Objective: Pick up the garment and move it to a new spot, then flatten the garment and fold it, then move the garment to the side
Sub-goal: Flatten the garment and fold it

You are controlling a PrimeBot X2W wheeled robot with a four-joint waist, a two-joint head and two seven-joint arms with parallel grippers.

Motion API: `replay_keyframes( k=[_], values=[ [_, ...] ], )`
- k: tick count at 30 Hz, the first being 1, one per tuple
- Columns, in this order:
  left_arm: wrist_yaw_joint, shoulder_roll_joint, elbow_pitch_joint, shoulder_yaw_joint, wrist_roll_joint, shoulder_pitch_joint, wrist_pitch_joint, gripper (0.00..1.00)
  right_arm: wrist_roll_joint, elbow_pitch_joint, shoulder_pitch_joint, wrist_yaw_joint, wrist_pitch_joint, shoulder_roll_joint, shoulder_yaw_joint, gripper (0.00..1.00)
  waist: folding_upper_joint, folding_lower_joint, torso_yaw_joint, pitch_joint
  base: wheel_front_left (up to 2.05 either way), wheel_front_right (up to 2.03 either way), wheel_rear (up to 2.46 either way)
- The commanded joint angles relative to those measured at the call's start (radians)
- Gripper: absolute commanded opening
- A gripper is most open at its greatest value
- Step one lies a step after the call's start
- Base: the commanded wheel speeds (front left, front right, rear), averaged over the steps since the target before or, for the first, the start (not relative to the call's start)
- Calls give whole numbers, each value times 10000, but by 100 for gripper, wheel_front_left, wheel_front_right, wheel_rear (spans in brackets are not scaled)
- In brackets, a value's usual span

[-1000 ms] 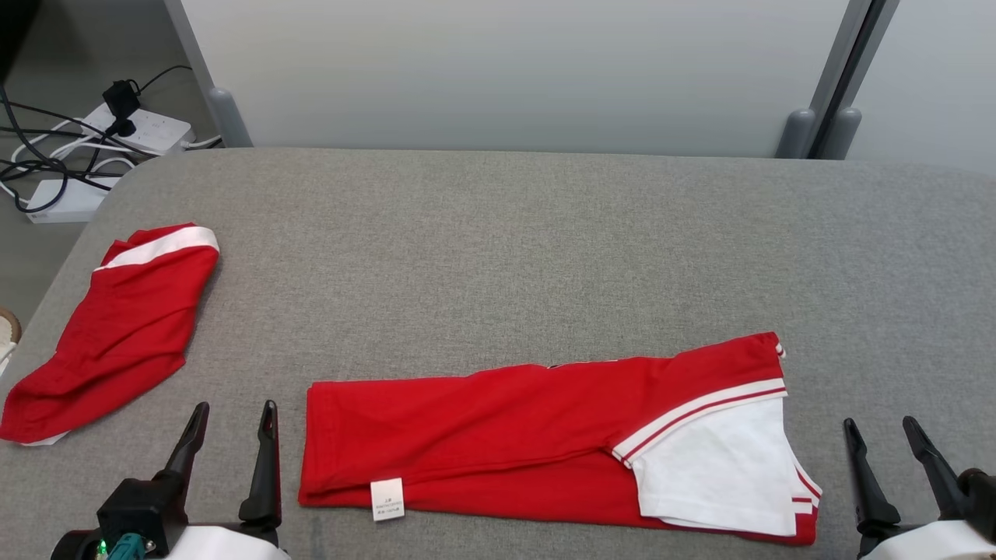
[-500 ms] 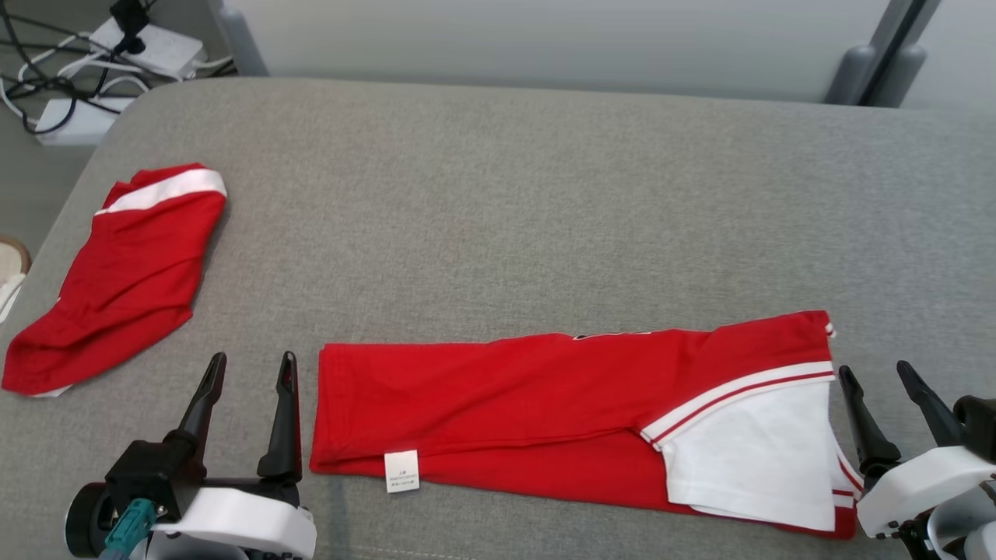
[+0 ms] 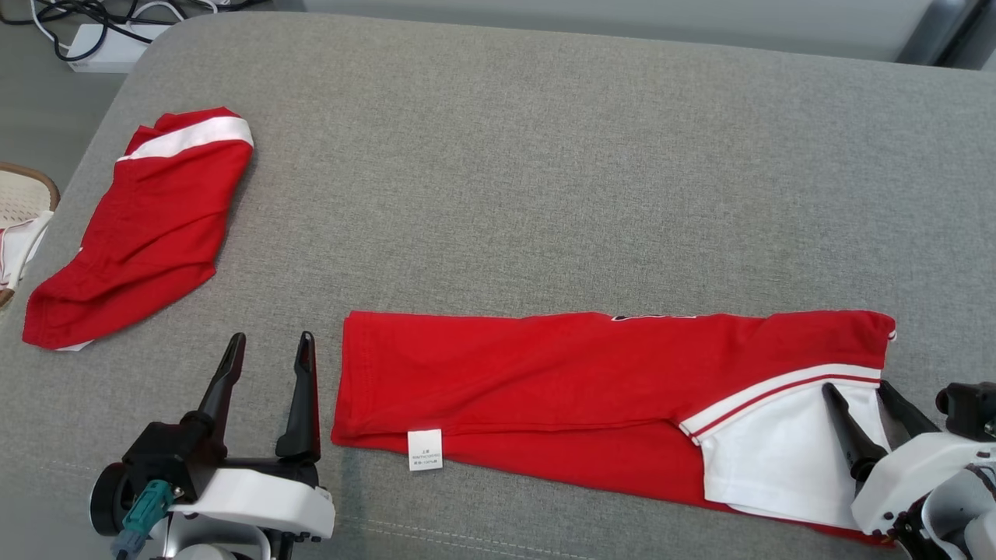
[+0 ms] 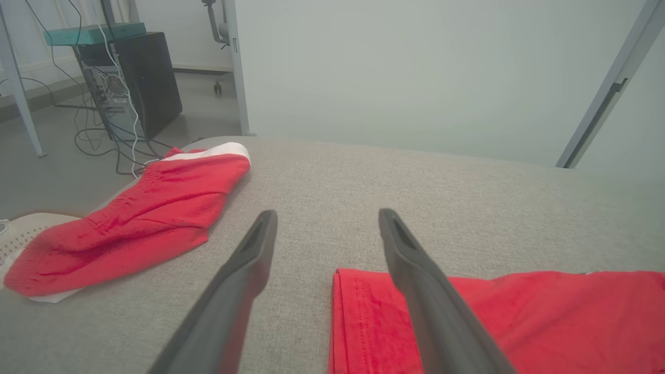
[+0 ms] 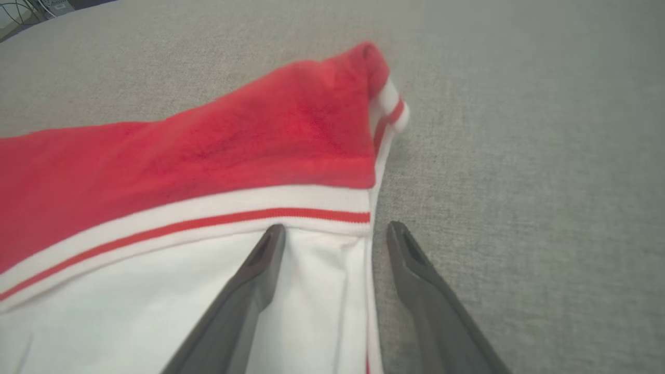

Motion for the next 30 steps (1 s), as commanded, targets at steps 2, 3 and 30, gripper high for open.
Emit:
replay_keyframes(
  k=[2, 3, 30],
  values=[
    [-106, 206, -157, 443, 99, -525, -104, 100, 286, -152, -56, 0, 467, -195, 370, 100, 0, 0, 14, 61, 0, 0, 0],
    [-115, 190, -137, 458, 106, -534, -111, 100, 342, -164, -49, 0, 682, -241, 414, 100, 0, 0, 10, 74, 0, 0, 0],
    [-297, 105, 38, 718, 229, -592, -158, 100, 602, -832, 417, 0, 1836, -721, -2828, 0, 0, 0, -888, 65, 0, 0, 0]
  ],
)
